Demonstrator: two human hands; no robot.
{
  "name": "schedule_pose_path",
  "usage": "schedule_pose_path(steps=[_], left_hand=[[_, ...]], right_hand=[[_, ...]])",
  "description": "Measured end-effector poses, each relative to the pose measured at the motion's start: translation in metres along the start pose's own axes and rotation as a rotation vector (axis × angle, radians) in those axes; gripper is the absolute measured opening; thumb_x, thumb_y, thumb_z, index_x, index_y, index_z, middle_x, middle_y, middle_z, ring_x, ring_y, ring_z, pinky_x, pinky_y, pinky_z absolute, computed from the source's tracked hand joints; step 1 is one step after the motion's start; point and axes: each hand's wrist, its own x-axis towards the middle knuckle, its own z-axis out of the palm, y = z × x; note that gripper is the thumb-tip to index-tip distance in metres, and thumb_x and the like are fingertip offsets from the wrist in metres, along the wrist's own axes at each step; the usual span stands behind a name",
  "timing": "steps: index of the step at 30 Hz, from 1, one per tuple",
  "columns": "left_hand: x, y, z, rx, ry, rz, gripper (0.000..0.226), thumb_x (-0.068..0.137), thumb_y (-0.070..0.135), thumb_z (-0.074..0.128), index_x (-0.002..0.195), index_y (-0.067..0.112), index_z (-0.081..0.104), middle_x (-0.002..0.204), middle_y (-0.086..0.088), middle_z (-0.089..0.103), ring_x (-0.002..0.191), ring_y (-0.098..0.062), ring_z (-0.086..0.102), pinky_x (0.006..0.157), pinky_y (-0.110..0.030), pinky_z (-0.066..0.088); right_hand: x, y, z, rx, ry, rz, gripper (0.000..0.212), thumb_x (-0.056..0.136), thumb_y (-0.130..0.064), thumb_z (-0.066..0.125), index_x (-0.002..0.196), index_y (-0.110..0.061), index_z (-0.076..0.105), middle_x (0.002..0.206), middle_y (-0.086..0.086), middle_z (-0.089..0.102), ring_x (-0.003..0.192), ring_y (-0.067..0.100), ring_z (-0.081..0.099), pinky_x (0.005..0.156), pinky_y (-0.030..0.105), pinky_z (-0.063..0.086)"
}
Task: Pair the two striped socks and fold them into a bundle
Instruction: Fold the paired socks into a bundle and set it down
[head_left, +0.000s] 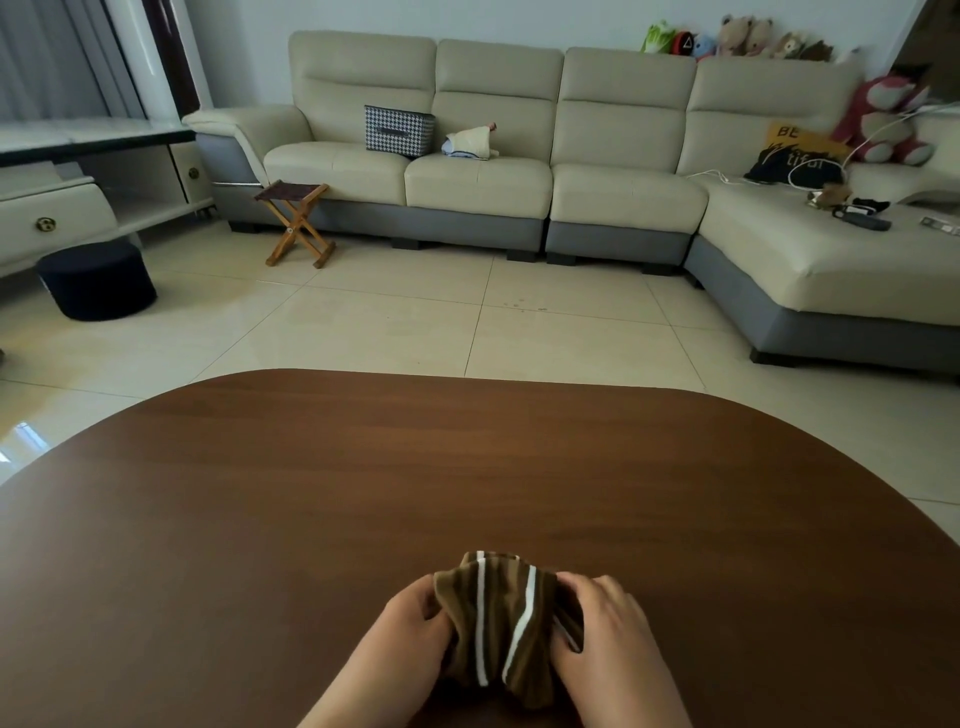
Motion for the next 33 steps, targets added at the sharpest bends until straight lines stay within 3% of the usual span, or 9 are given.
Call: schedule_pose_path(steps=[2, 5, 8, 12, 15, 22, 26, 30, 33], left_hand=[[-0.001, 0.000, 0.001, -0.119, -0.036, -0.012, 0.022, 0.088, 0.014, 0.056, 0.092, 0.028, 0.072, 0.087, 0.002, 0.080, 0.087, -0.013, 0.073, 0.085, -0.032, 0.056], [-0.003, 0.002, 0.003, -0.353, -0.100, -0.051, 0.022, 0.088, 0.008, 0.057, 0.087, 0.018, 0.077, 0.085, -0.008, 0.080, 0.082, -0.018, 0.075, 0.064, -0.024, 0.058], [-0.007, 0.009, 0.008, -0.521, -0.217, -0.060, 0.023, 0.086, 0.006, 0.058, 0.092, 0.016, 0.077, 0.092, -0.013, 0.078, 0.085, -0.022, 0.074, 0.065, -0.028, 0.059], [-0.008, 0.017, 0.013, -0.620, -0.277, -0.015, 0.026, 0.087, 0.003, 0.054, 0.092, 0.013, 0.077, 0.085, -0.012, 0.078, 0.074, -0.019, 0.074, 0.063, -0.031, 0.059], [-0.009, 0.024, 0.015, -0.642, -0.259, 0.022, 0.025, 0.087, 0.001, 0.053, 0.089, 0.009, 0.077, 0.077, -0.014, 0.076, 0.066, -0.019, 0.072, 0.059, -0.031, 0.059], [-0.009, 0.025, 0.018, -0.604, -0.171, 0.115, 0.020, 0.084, 0.003, 0.059, 0.084, 0.012, 0.077, 0.068, -0.009, 0.074, 0.059, -0.016, 0.069, 0.054, -0.028, 0.057], [-0.008, 0.025, 0.019, -0.612, -0.081, 0.160, 0.019, 0.066, 0.013, 0.076, 0.084, 0.007, 0.075, 0.062, -0.012, 0.073, 0.050, -0.019, 0.066, 0.046, -0.026, 0.052], [-0.005, 0.023, 0.016, -0.513, 0.111, 0.185, 0.002, 0.074, 0.009, 0.073, 0.073, 0.009, 0.072, 0.063, -0.013, 0.071, 0.053, -0.019, 0.061, 0.047, -0.027, 0.049], [-0.004, 0.023, 0.015, -0.391, 0.265, 0.237, 0.011, 0.075, 0.010, 0.071, 0.065, 0.016, 0.072, 0.054, -0.006, 0.070, 0.048, -0.013, 0.058, 0.045, -0.023, 0.046]], right_hand=[[-0.002, -0.001, -0.002, 0.115, 0.014, 0.014, 0.037, 0.088, -0.026, 0.054, 0.123, -0.035, 0.048, 0.117, -0.011, 0.051, 0.119, 0.008, 0.044, 0.099, 0.019, 0.034], [-0.005, -0.005, -0.006, 0.418, 0.020, 0.100, 0.016, 0.083, -0.026, 0.063, 0.089, -0.040, 0.057, 0.094, -0.019, 0.062, 0.094, -0.005, 0.057, 0.077, 0.014, 0.041], [-0.006, -0.009, -0.004, 0.575, -0.006, 0.118, 0.013, 0.081, -0.026, 0.067, 0.078, -0.038, 0.062, 0.087, -0.015, 0.068, 0.080, -0.010, 0.060, 0.064, 0.009, 0.043], [-0.002, -0.018, -0.002, 0.620, 0.054, 0.050, 0.023, 0.081, -0.016, 0.068, 0.073, -0.037, 0.061, 0.094, -0.007, 0.060, 0.080, -0.005, 0.062, 0.074, 0.013, 0.049], [-0.001, -0.023, -0.005, 0.652, 0.058, 0.022, 0.025, 0.081, -0.012, 0.067, 0.075, -0.036, 0.063, 0.095, -0.004, 0.059, 0.080, -0.010, 0.061, 0.067, 0.004, 0.048], [-0.005, -0.027, -0.011, 0.704, -0.037, 0.006, 0.019, 0.083, -0.016, 0.064, 0.082, -0.034, 0.070, 0.088, -0.002, 0.072, 0.083, 0.005, 0.066, 0.074, 0.020, 0.053], [-0.004, -0.029, -0.018, 0.780, -0.088, 0.048, 0.015, 0.082, -0.016, 0.064, 0.084, -0.029, 0.072, 0.077, -0.007, 0.076, 0.071, 0.001, 0.069, 0.054, 0.008, 0.049], [-0.004, -0.028, -0.022, 0.814, 0.046, 0.086, 0.015, 0.085, -0.012, 0.059, 0.085, -0.026, 0.065, 0.082, -0.006, 0.070, 0.075, 0.000, 0.064, 0.061, 0.013, 0.049], [-0.008, -0.032, -0.027, 0.806, 0.100, 0.034, 0.015, 0.084, -0.012, 0.060, 0.079, -0.026, 0.065, 0.070, -0.006, 0.064, 0.062, 0.000, 0.060, 0.055, 0.013, 0.049]])
